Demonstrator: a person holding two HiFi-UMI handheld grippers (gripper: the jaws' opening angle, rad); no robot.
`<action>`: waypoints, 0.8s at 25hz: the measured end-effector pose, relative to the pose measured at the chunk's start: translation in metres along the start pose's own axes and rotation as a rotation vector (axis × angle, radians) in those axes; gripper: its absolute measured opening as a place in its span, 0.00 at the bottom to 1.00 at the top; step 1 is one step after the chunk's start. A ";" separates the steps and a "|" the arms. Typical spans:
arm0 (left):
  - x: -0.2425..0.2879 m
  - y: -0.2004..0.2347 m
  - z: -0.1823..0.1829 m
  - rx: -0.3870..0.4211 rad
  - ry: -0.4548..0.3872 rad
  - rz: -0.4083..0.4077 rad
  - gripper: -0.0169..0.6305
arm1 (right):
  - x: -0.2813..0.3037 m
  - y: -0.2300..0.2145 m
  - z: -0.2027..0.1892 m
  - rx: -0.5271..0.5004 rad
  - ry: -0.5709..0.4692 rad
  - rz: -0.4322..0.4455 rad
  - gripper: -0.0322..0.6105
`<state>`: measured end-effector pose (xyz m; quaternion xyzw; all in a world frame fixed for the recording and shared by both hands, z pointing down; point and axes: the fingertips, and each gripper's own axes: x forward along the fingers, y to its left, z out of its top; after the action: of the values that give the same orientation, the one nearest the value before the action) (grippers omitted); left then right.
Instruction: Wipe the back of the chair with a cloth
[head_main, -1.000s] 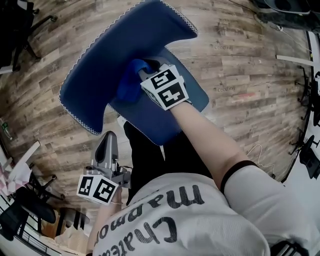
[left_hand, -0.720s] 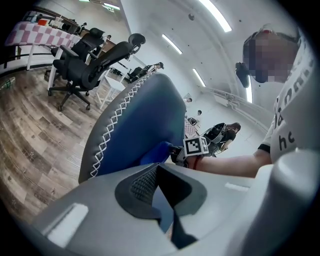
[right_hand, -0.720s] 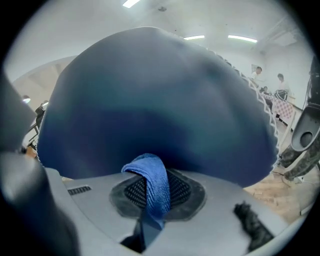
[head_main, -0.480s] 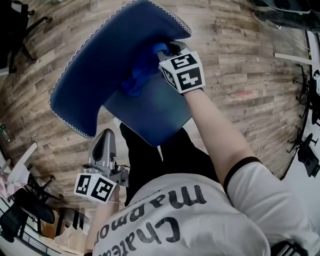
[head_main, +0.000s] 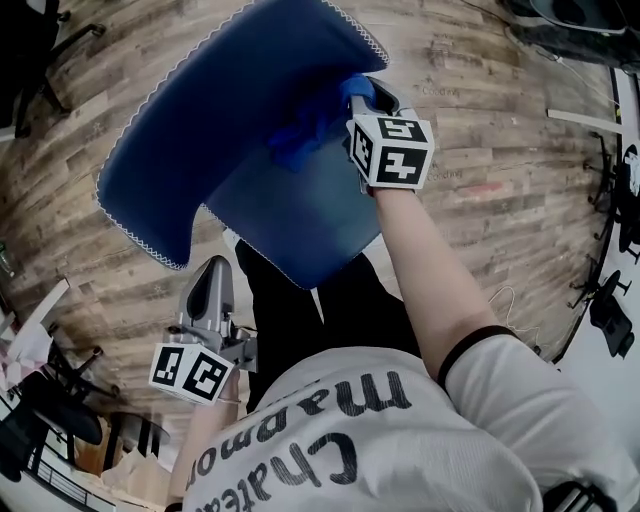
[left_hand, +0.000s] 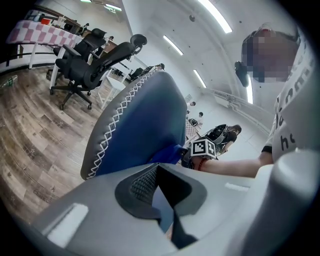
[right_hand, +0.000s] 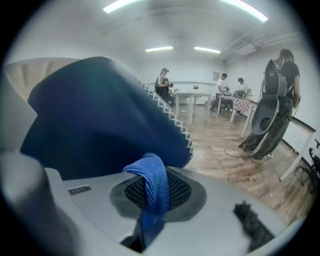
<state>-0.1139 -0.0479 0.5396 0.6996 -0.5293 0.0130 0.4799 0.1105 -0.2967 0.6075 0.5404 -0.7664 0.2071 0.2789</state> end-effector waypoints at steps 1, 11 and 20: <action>-0.002 0.002 -0.002 -0.002 0.001 0.004 0.03 | 0.000 0.010 -0.006 0.015 0.009 0.009 0.13; -0.027 0.028 -0.006 -0.030 -0.034 0.027 0.03 | -0.023 0.215 -0.068 -0.104 0.130 0.448 0.13; -0.049 0.050 -0.015 -0.045 -0.037 0.053 0.03 | -0.071 0.327 -0.097 -0.238 0.167 0.760 0.13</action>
<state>-0.1656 -0.0012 0.5544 0.6745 -0.5567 0.0009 0.4849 -0.1601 -0.0785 0.6297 0.1636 -0.9049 0.2484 0.3044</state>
